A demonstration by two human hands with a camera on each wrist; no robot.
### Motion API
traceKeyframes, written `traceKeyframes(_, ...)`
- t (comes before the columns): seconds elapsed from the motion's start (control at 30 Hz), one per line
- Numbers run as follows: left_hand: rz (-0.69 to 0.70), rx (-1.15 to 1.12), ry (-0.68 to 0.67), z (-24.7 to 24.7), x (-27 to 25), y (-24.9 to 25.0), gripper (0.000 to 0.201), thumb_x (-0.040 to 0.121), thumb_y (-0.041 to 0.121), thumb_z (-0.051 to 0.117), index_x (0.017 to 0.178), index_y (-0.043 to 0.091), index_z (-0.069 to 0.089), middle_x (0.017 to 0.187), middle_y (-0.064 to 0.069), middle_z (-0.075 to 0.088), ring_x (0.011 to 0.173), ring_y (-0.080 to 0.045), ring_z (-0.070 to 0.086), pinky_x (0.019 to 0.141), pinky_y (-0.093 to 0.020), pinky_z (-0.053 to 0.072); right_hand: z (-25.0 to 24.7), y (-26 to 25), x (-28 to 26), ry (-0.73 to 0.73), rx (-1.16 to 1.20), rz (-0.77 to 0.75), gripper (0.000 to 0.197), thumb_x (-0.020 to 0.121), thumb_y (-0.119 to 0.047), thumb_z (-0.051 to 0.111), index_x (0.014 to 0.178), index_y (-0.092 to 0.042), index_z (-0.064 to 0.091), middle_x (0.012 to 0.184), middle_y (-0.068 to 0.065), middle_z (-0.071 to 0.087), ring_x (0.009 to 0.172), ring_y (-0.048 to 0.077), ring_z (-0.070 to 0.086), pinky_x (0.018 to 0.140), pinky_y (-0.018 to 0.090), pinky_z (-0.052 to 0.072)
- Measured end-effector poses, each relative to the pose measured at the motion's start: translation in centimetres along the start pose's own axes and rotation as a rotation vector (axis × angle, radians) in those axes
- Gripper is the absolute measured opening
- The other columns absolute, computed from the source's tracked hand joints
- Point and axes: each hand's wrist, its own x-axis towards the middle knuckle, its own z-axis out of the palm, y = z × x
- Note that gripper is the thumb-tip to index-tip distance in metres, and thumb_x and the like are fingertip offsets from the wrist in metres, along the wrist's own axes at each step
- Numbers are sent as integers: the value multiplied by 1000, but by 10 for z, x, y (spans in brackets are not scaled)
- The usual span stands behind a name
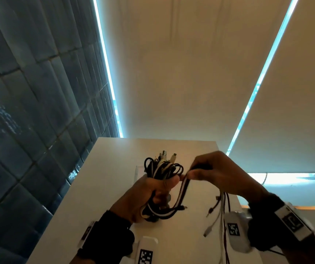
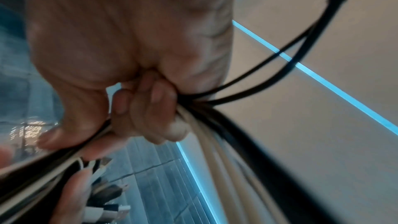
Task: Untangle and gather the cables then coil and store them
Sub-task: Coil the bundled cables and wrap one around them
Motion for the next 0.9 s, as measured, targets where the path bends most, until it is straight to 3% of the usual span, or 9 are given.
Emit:
traceKeyframes(0.07, 8, 71, -31, 2, 0, 2, 38, 66, 39, 84, 92, 13, 73, 58, 3, 55, 61, -25, 40, 67, -43, 31, 1, -5, 9, 68, -75, -54, 8, 81, -28, 74, 77, -21, 74, 65, -5, 67, 60, 18, 57, 59, 31, 45)
traceKeyframes(0.17, 44, 69, -44, 4, 0, 8, 62, 67, 40, 83, 118, 12, 64, 96, -5, 71, 91, -40, 32, 69, -42, 35, 4, -11, 18, 162, -116, -156, 8, 83, -27, 72, 77, -21, 72, 63, -5, 65, 55, 11, 53, 56, 24, 42)
traceKeyframes(0.23, 52, 53, -71, 2, -1, 11, 64, 64, 40, 85, 118, 13, 63, 100, -6, 70, 93, -40, 32, 71, -42, 37, 8, -14, 21, 210, -136, -208, 10, 84, -25, 71, 79, -17, 72, 63, -4, 64, 52, 6, 51, 53, 18, 40)
traceKeyframes(0.3, 65, 83, -74, 0, -3, 12, 52, 63, 34, 85, 110, 18, 69, 96, -6, 68, 98, -40, 32, 81, -50, 36, 14, -13, 24, 269, -159, -235, 12, 85, -23, 70, 79, -13, 71, 63, -4, 65, 51, 8, 53, 51, 22, 43)
traceKeyframes(0.37, 98, 168, -34, 2, -5, 14, 40, 63, 22, 81, 103, 22, 71, 102, -3, 68, 98, -41, 45, 92, -57, 41, 19, -10, 27, 316, -182, -245, 12, 85, -22, 70, 78, -12, 70, 63, -6, 65, 52, 11, 57, 52, 28, 48)
traceKeyframes(0.47, 105, 331, 20, 1, -4, 16, 41, 64, 12, 77, 102, 24, 66, 102, 1, 66, 103, -31, 60, 93, -52, 48, 25, -8, 26, 352, -195, -262, 12, 85, -25, 69, 80, -14, 70, 64, -12, 63, 56, 12, 60, 54, 27, 51)
traceKeyframes(0.6, 113, 344, 56, 2, 0, 14, 38, 57, 19, 82, 91, 22, 67, 90, -2, 66, 93, -29, 62, 92, -54, 48, 26, -11, 30, 381, -144, -266, 12, 85, -24, 69, 83, -12, 71, 66, 0, 68, 57, 17, 62, 55, 30, 50)
traceKeyframes(0.73, 98, 125, -14, 8, 4, 9, 24, 75, 5, 68, 96, 6, 57, 109, -15, 70, 99, -31, 68, 86, -45, 54, 28, -12, 33, 369, -135, -277, 9, 86, -18, 69, 82, -10, 70, 66, 1, 67, 59, 15, 61, 54, 16, 48)
traceKeyframes(0.9, 136, 87, -82, 8, 3, 7, 21, 76, 6, 68, 91, 12, 56, 72, -9, 62, 66, -22, 60, 70, -38, 52, 25, -6, 35, 369, -125, -236, 18, 85, -31, 66, 83, -14, 71, 67, 0, 68, 58, 16, 61, 55, 24, 48)
